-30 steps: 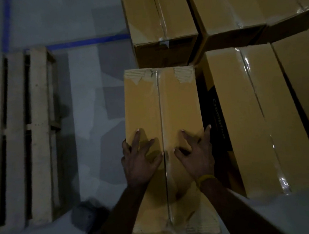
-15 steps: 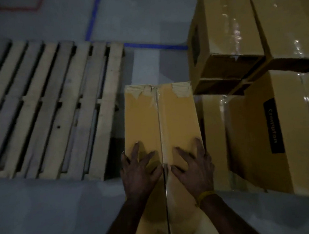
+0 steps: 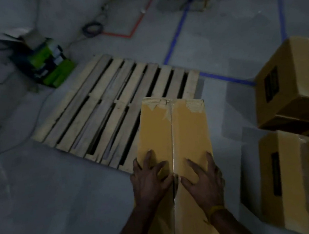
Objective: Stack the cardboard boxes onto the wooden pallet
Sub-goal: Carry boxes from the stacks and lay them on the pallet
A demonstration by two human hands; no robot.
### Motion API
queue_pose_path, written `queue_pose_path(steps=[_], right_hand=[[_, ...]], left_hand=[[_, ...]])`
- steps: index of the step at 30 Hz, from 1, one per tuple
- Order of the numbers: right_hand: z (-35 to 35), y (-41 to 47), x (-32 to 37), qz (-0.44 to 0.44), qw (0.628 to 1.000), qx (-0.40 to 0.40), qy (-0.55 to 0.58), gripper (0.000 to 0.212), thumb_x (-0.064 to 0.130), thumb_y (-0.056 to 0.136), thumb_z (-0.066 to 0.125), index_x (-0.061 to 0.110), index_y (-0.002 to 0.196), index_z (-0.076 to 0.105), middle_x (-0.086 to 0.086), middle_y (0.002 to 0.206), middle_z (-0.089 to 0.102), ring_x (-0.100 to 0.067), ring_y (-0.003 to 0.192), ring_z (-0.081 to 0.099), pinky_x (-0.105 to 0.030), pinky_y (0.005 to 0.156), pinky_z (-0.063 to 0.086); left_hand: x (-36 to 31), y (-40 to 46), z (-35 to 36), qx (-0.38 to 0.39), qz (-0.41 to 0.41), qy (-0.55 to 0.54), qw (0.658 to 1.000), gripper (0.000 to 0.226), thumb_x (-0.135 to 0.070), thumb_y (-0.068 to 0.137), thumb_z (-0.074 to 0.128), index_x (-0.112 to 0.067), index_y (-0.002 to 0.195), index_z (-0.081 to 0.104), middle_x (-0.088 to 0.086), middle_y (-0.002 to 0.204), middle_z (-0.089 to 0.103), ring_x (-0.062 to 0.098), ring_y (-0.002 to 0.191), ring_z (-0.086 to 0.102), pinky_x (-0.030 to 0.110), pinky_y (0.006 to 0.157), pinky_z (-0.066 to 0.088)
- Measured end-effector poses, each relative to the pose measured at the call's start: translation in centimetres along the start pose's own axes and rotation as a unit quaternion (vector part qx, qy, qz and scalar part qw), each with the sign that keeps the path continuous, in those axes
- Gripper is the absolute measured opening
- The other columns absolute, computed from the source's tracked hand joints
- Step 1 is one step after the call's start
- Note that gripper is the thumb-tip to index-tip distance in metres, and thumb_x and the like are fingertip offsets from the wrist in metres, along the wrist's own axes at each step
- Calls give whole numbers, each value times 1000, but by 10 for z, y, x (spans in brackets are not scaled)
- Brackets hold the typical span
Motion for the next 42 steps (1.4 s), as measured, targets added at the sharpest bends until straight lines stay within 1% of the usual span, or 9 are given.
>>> queue_pose_path(steps=[7,11,17,20,22,25,32,38,42], right_hand=[[33,63,102,-17,999,8,27,67,68,79,63,59,141,38,5,163,-7,-34,143,18,-56,111,30],[62,109,156,-21,999,5,43,66,66,78,66,57,139,43,4,163,-3,-33,140,20,-54,108,34],[92,159,227,0,998,-8,59,66,61,71,74,55,133,52,3,164,6,-38,136,28,-57,102,38],[104,177,265,0,998,-25,49,67,62,68,75,54,131,54,1,163,10,-39,134,33,-57,101,41],[114,187,297,1,998,-30,50,67,63,68,75,54,132,54,0,163,11,-40,133,35,-57,99,43],[136,201,353,7,998,-38,50,68,66,69,72,56,133,51,0,164,8,-40,134,33,-58,99,42],[232,243,499,45,996,-14,81,71,66,77,63,60,142,35,7,163,-17,-37,143,16,-58,111,30],[320,275,614,56,993,-45,91,72,65,73,67,54,140,42,1,166,-4,-42,139,24,-61,104,37],[374,298,662,51,993,-24,104,74,62,76,67,52,144,37,3,165,-13,-40,145,15,-60,110,32]], left_hand=[[84,75,-41,-15,-23,10,1000,65,-84,76,41,-52,130,56,-15,163,15,35,145,12,54,101,41],[131,130,-57,-33,-34,12,999,61,-85,76,44,-50,122,63,-17,161,23,35,145,19,55,99,41],[193,202,-84,-50,-14,4,999,61,-84,76,43,-46,115,69,-15,158,32,36,141,28,55,90,49],[224,230,-102,-49,-8,-11,999,63,-84,76,42,-43,115,70,-14,158,33,37,143,24,58,91,45],[253,249,-114,-55,0,-12,998,61,-83,76,44,-43,116,70,-14,158,33,39,144,25,59,92,46],[305,282,-130,-48,14,-12,999,60,-82,78,45,-44,117,69,-14,159,31,40,145,25,60,93,46],[462,379,-156,-56,72,-8,996,55,-79,77,49,-44,112,71,-12,157,35,40,143,30,60,94,45],[596,445,-167,-60,95,-24,993,52,-76,77,52,-43,112,72,-13,156,37,39,142,30,59,91,48],[661,481,-164,-74,103,-29,992,50,-72,76,55,-40,109,74,-12,154,41,39,140,33,56,89,48]])
Point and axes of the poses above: each hand's wrist, its own y-axis towards the middle knuckle, its own z-axis out of the palm, x = y × z, the point moved 6 cm from there along y, towards the middle knuckle
